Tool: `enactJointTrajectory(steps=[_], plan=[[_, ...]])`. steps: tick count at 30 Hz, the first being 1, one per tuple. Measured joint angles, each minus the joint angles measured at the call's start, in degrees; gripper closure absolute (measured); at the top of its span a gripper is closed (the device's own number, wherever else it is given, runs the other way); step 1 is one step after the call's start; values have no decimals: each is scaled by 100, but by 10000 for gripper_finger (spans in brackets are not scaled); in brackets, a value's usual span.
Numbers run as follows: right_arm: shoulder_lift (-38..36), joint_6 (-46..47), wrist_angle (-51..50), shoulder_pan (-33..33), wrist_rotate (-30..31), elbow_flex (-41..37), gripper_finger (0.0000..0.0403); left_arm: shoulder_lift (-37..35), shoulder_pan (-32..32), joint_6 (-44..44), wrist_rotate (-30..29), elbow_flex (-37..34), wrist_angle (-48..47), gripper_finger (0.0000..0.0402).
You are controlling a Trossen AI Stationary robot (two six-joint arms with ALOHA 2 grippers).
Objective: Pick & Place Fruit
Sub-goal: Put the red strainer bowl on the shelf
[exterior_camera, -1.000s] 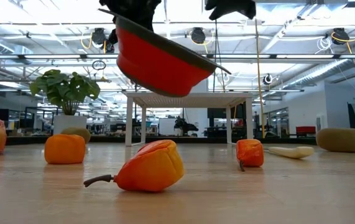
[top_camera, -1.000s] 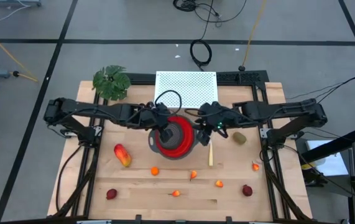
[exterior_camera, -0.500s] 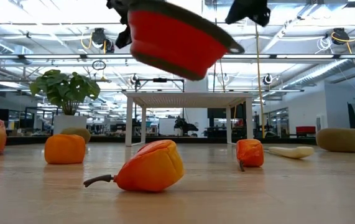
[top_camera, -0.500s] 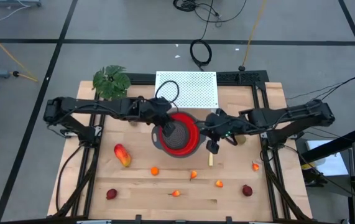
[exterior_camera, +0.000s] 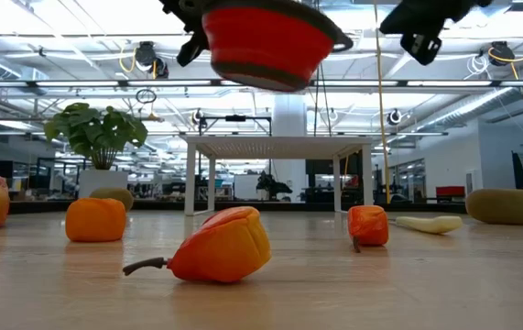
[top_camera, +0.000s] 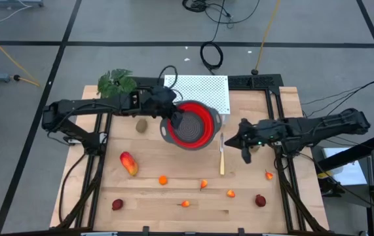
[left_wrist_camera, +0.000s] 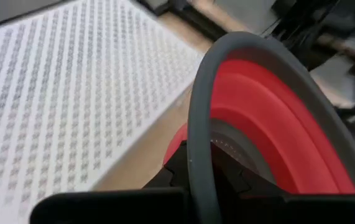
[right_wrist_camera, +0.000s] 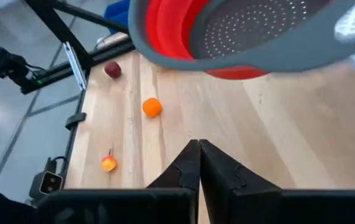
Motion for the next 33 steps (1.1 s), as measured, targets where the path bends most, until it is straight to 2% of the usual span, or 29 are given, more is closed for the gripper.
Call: enactJointTrajectory(steps=[11,18,26,33], plan=[[-1320,-1100,-16,-8,-15,-784,402,7,987,62,1021,-3,287,384],[-1864,-1266,-29,-8,-16,-1063,402,7,1634,62,1514,-3,320,384],[-2331,-1266,-180,-8,-7,-1080,402,7,2171,205,1732,-4,421,384],[-2406,-1266,-186,-8,-2,-1080,402,41,2525,250,1721,-4,425,384]])
